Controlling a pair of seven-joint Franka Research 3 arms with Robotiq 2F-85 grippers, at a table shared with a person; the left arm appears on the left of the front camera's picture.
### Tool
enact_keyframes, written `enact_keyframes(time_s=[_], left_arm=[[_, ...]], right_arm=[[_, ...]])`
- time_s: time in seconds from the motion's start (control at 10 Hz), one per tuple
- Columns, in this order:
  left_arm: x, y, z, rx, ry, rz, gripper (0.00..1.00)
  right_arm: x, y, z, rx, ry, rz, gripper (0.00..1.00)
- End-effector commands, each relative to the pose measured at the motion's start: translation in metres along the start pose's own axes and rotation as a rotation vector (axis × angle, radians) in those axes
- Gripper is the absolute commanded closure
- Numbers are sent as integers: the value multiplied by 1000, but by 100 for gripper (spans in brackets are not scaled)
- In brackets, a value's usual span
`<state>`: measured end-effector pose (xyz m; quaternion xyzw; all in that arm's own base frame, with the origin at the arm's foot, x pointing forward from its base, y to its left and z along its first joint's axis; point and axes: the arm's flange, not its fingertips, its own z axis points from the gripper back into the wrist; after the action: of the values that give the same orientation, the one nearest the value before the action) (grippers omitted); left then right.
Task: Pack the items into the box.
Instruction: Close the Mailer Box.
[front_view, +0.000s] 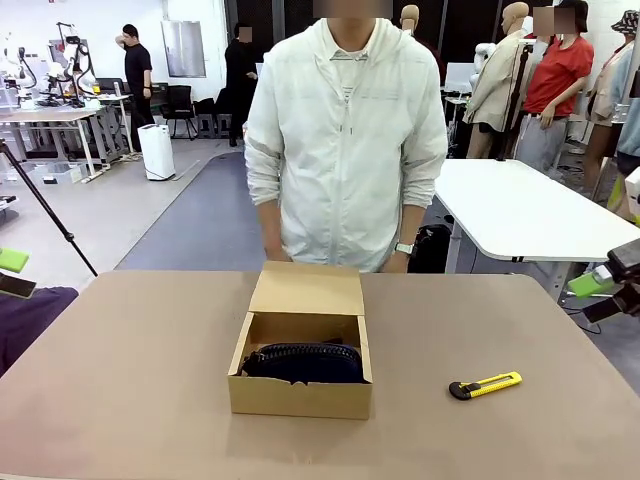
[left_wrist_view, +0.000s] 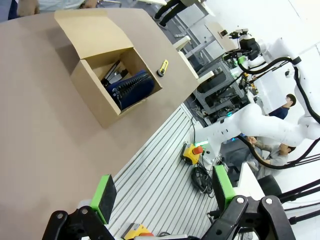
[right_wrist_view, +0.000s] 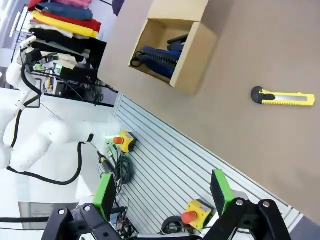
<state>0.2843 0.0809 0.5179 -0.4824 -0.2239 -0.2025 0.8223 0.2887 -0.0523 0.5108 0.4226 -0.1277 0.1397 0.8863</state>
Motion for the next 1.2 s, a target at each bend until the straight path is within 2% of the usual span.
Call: enact_keyframes(time_s=[0.0, 1.1], left_arm=[[0, -1, 1, -12, -6, -13, 0], [0, -1, 1, -12, -6, -13, 0]], right_arm=[[2, 0, 3, 14, 2, -5, 0], [2, 0, 3, 14, 2, -5, 0]])
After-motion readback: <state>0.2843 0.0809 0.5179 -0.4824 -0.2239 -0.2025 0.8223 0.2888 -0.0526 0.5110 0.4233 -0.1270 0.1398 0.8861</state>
